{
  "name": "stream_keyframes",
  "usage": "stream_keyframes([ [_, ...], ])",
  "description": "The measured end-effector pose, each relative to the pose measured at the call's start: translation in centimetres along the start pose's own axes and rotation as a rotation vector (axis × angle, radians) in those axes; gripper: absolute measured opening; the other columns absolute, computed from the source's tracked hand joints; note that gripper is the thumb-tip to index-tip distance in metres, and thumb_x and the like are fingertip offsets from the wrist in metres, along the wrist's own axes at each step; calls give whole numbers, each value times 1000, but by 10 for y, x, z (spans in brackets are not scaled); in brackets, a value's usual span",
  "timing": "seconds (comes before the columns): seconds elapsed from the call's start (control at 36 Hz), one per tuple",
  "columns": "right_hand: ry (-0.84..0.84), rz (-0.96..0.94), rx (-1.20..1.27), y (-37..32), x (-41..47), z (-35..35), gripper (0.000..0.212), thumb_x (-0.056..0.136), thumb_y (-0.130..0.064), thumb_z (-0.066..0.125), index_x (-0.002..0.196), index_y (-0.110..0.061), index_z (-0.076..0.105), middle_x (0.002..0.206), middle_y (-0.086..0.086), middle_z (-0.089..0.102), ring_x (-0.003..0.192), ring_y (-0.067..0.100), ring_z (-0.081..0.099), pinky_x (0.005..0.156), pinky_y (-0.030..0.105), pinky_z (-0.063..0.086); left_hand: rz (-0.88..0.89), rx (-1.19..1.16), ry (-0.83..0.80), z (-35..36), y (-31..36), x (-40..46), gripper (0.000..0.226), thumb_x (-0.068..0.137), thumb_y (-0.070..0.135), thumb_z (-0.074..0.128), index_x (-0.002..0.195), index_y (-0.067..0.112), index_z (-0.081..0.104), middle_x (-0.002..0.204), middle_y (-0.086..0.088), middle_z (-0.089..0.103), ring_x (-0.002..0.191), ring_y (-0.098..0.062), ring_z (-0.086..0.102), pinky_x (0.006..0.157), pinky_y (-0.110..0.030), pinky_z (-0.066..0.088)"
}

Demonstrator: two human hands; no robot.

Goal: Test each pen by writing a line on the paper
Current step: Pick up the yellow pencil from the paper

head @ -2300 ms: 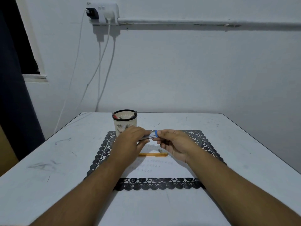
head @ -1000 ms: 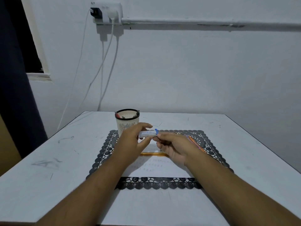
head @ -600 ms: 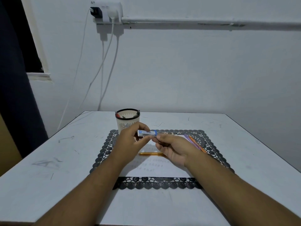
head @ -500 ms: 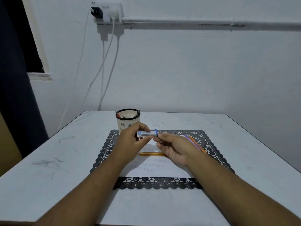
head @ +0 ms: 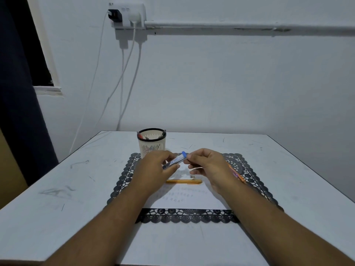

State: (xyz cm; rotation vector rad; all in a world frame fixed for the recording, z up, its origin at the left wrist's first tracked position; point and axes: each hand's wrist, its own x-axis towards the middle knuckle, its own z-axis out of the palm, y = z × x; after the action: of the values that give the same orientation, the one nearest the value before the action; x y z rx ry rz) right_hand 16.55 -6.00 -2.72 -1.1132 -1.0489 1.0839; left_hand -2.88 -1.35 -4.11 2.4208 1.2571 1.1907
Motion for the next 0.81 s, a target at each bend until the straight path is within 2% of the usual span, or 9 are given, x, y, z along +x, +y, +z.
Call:
stream_keyframes([
  [0.08,5,-34,-14,-2,-1,2,11,91,-7,77,96,1,71,92,19,78,76,22,69,65,33,58,-21,-7,-8,-1,1,0,17,91,38,75,107,33,75,92,19,66,87,-1,58,75,-37,55],
  [0.31,4,-69,-59,-4,-2,1,9,92,-9,76,96,-2,72,93,15,79,79,22,70,62,35,57,-54,-21,-9,-1,2,-1,19,91,38,75,109,35,75,86,25,63,84,3,58,74,-31,55],
  [0.47,9,-90,-68,-3,0,1,9,90,-10,79,91,-4,74,95,15,77,78,21,68,59,34,57,-78,-24,-9,1,0,-1,18,91,40,75,108,36,74,87,20,68,83,0,61,75,-37,58],
  [0.81,-5,-128,-99,1,2,0,5,90,-4,77,94,-3,75,95,16,76,79,20,68,59,35,58,-78,-34,-11,2,-2,-1,16,90,43,75,105,39,73,85,23,69,82,2,64,75,-40,60],
])
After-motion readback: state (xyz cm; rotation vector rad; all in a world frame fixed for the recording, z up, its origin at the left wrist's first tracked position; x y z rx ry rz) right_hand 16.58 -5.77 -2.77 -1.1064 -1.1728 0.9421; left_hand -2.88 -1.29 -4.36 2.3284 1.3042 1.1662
